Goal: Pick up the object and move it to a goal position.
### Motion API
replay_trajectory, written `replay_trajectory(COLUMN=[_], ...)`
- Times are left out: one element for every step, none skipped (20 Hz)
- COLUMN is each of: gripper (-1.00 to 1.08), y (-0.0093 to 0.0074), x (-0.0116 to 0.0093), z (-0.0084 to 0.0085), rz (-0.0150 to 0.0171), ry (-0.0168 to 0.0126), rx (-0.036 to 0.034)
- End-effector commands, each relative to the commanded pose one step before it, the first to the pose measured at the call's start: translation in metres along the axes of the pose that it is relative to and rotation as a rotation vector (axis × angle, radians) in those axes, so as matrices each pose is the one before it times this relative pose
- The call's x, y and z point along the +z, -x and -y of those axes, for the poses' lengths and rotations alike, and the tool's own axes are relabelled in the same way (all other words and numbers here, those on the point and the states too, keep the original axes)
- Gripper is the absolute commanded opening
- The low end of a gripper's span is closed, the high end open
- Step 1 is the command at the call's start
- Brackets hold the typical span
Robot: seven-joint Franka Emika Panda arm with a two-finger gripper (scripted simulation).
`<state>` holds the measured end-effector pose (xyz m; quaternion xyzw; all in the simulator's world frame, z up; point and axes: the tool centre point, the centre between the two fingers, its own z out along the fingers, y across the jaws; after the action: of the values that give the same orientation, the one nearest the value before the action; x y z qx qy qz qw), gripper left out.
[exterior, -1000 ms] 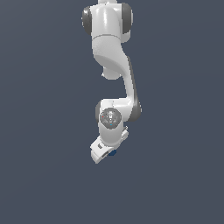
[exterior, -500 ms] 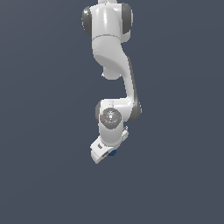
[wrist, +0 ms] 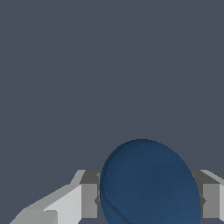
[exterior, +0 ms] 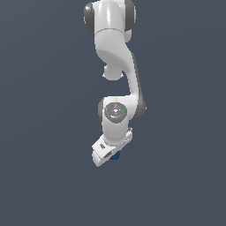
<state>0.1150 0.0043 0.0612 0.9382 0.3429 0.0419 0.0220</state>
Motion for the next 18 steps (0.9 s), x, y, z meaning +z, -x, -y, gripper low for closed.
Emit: replay_trajectory(gripper=[-1.00, -1.00, -1.00, -1.00, -1.00, -1.00, -1.00, -1.00, -1.00, -1.00, -1.00, -1.00, -1.00, -1.00, -1.00, -1.00, -1.00, -1.00], y=[-0.01382, -0.00629, -0.00672, -0.00710, -0.00742, -0.00770, -0.00792, -0.00808, -0.00815, -0.00815, -0.00807, -0.00794, -0.00770, -0.00729, -0.00690, -0.00654, -0.00621, -0.00590], x=[-0.01845, -0.00821, -0.00878, -0.00930, -0.00974, -0.01012, -0.01044, -0.01066, -0.01079, -0.01081, -0.01073, -0.01057, -0.01027, -0.00973, -0.00922, -0.00875, -0.00830, -0.00790], z=[-0.00492, -0.00236, -0.00252, -0.00266, -0.00278, -0.00288, -0.00296, -0.00302, -0.00305, -0.00306, -0.00304, -0.00299, -0.00291, -0.00276, -0.00262, -0.00250, -0.00237, -0.00226], rz=[-0.03781, -0.01727, -0.01848, -0.01955, -0.02047, -0.02128, -0.02195, -0.02240, -0.02263, -0.02264, -0.02243, -0.02206, -0.02138, -0.02023, -0.01913, -0.01812, -0.01717, -0.01630], ry=[0.04030, 0.01898, 0.02028, 0.02144, 0.02244, 0.02328, 0.02397, 0.02447, 0.02476, 0.02482, 0.02465, 0.02433, 0.02365, 0.02245, 0.02132, 0.02027, 0.01929, 0.01840], rx=[0.01032, 0.00526, 0.00562, 0.00594, 0.00622, 0.00646, 0.00666, 0.00680, 0.00688, 0.00690, 0.00685, 0.00675, 0.00656, 0.00623, 0.00590, 0.00561, 0.00532, 0.00506])
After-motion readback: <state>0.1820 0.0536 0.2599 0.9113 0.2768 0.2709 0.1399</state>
